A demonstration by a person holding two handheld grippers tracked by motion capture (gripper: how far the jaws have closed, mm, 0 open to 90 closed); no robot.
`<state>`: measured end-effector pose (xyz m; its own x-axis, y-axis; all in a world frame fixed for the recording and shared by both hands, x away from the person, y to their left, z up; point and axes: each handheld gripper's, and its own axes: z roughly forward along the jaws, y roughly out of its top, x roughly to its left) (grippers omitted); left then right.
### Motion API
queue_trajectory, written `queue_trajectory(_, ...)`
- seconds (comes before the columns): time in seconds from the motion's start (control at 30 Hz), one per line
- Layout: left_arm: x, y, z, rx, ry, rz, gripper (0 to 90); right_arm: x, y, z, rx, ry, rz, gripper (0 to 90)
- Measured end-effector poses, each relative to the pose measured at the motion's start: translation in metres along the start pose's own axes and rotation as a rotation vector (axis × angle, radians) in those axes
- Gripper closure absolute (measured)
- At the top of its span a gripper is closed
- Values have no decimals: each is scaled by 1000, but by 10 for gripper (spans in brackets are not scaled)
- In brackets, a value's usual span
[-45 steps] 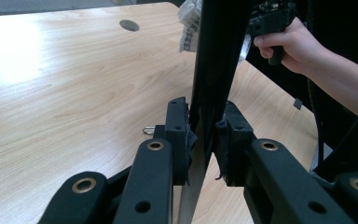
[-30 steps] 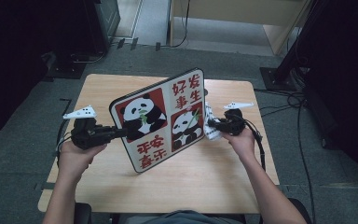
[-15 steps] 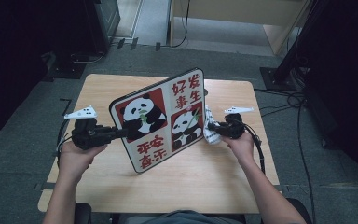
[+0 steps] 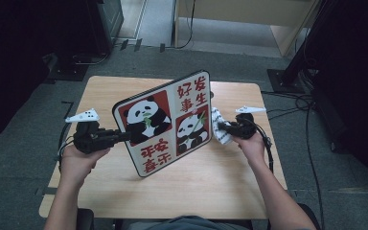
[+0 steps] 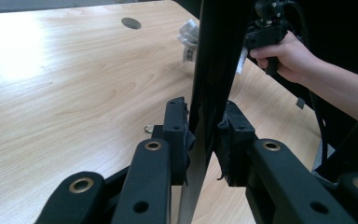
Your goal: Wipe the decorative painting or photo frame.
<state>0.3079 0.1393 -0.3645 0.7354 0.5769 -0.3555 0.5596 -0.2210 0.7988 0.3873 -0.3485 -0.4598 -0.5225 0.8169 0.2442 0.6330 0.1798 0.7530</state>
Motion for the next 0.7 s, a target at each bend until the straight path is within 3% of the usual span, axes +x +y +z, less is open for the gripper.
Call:
queue_trajectory(0.27,-1,-1,0,-5,10,-5,754,-12,7,-1,0,-54,-21,764)
queue_trajectory(0.43,-2,-1,0,-8,14,-11,750,-22,11,2,-10,-65,7,764)
queue_trajectory(0.6,-2,-2,0,-6,22,-20,746,-35,16,5,-17,-120,-19,764)
queue_trajectory(0.7,-3,-4,1,-3,29,-24,742,-44,16,6,-37,-118,18,765)
